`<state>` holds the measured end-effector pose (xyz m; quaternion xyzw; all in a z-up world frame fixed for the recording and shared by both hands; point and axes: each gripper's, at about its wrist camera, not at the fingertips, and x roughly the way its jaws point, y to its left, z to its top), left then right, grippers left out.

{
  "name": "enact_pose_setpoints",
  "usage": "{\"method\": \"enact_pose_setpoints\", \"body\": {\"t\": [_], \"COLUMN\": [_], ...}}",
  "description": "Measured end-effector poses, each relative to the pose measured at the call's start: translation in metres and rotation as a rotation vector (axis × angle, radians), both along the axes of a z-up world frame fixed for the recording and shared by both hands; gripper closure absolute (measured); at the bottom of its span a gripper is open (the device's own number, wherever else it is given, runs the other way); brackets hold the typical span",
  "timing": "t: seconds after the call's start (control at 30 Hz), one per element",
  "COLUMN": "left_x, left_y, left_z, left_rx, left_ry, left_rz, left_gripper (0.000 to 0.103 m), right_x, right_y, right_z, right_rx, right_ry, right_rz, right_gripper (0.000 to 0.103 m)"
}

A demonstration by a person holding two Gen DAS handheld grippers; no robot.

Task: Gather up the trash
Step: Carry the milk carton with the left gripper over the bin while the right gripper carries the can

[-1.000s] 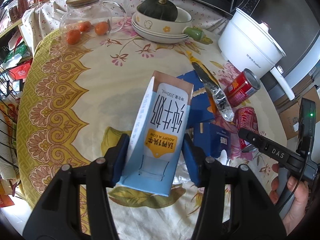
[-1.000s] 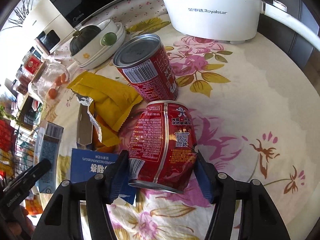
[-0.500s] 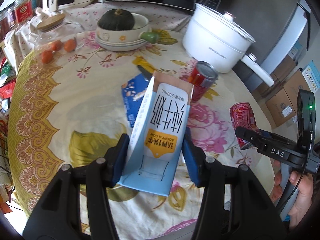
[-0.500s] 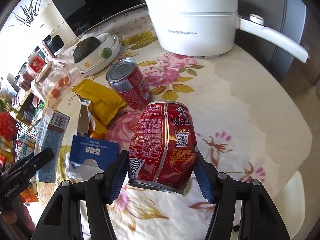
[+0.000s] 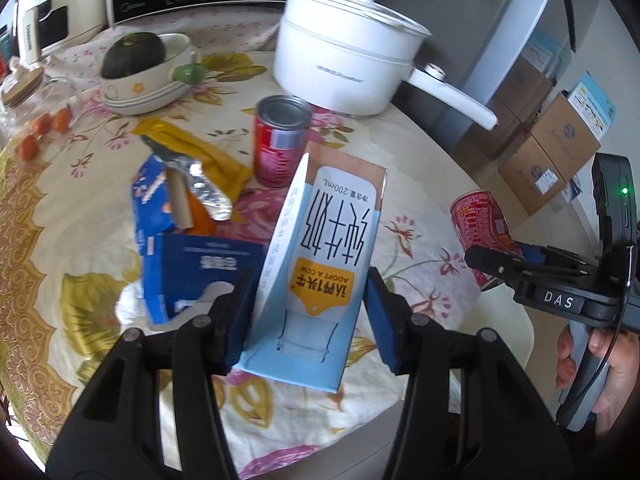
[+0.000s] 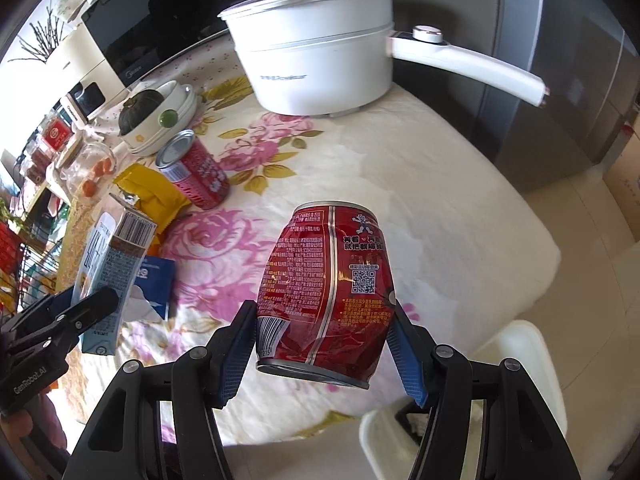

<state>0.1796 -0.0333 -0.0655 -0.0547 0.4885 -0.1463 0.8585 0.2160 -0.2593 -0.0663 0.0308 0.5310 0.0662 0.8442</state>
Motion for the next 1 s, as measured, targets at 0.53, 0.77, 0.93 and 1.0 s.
{"method": "enact_pose_setpoints", "body": {"t": [0.53, 0.77, 0.93, 1.0], "left_x": [-0.019, -0.034, -0.046, -0.052], "left_y": [-0.095, -0.136, -0.162, -0.173], "left_z": [-0.007, -0.017, -0.025, -0.03], "left_rx": [-0.019, -0.011, -0.009, 0.0], "left_ry": [0.008, 0.016, 0.032, 0.035], "left_rz": [-0.191, -0.279, -0.337, -0.364], "left_gripper": [0.048, 0.048, 0.048, 0.048], "right_x": [-0.041, -0.065, -0.085, -0.093], "right_y": [-0.081, -0.117, -0.143, -0.154], "right_z": [0.001, -0.008, -0.014, -0.015], "right_rx": [-0.033, -0.046, -0.055, -0.052], "right_ry": [0.032, 0.057, 0.074, 0.078], "right_rz": [-0.074, -0.117, -0.153, -0.171], "right_gripper": [0.039, 0.039, 0.039, 0.039]}}
